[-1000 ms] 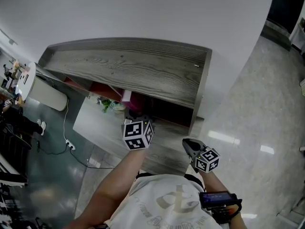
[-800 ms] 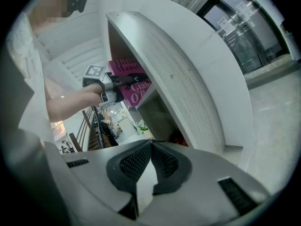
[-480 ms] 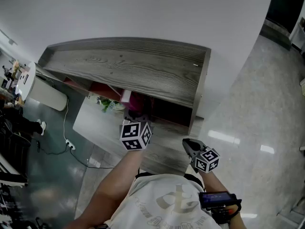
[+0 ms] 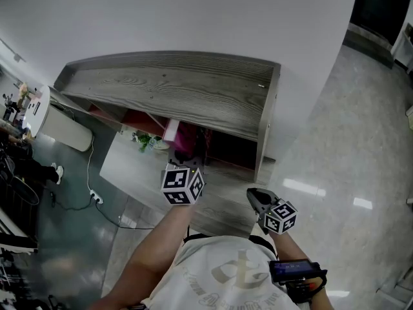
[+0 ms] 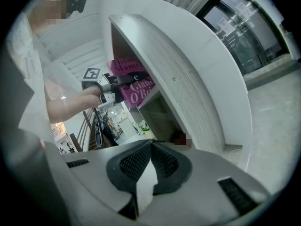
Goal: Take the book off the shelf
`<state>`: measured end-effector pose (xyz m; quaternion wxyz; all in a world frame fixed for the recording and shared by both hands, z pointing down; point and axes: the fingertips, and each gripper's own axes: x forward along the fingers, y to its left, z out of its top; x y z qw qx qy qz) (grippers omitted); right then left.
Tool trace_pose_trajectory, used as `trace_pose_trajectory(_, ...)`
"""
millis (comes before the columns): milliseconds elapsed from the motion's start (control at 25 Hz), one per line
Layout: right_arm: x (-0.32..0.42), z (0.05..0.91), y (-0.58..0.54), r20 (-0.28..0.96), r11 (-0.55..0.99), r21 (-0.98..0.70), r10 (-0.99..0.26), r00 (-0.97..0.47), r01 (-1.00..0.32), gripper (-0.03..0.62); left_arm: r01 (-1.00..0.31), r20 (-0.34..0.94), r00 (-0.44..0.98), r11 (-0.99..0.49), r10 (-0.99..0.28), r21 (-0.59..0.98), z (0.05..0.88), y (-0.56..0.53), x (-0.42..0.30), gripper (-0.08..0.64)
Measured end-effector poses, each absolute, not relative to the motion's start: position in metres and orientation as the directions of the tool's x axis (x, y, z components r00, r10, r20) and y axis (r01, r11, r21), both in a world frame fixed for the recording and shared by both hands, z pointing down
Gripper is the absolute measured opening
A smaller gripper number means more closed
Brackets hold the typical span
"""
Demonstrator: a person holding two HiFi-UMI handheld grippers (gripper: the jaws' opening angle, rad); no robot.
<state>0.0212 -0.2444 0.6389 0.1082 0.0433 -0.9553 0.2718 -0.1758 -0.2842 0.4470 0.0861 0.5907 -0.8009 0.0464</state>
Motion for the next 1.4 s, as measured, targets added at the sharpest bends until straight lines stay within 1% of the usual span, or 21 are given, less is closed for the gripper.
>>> trace_pose_trajectory(440,0.033,0.637,-0.234,0.224,0.850,-0.510,-0.014,-0.975,-0.130,0.003,-0.955,0.191,-0.286,0.296,-0.939,0.029,0.446,-0.269,-0.162,0.153)
trace_pose_trajectory(1000,0.056,0.635,-0.216,0.213,0.851,-0.517,0.023,-0.977,-0.093,0.003,-0.943,0.182,-0.321,0.331,-0.929,0.030,0.440,-0.239,-0.139,0.155)
trace_pose_trajectory(1400,0.060,0.641,-0.209,0.204,0.847,-0.525,0.036,-0.978,-0.078,0.003,-0.943,0.171,-0.316,0.328,-0.933,0.046,0.440,-0.227,-0.131,0.154)
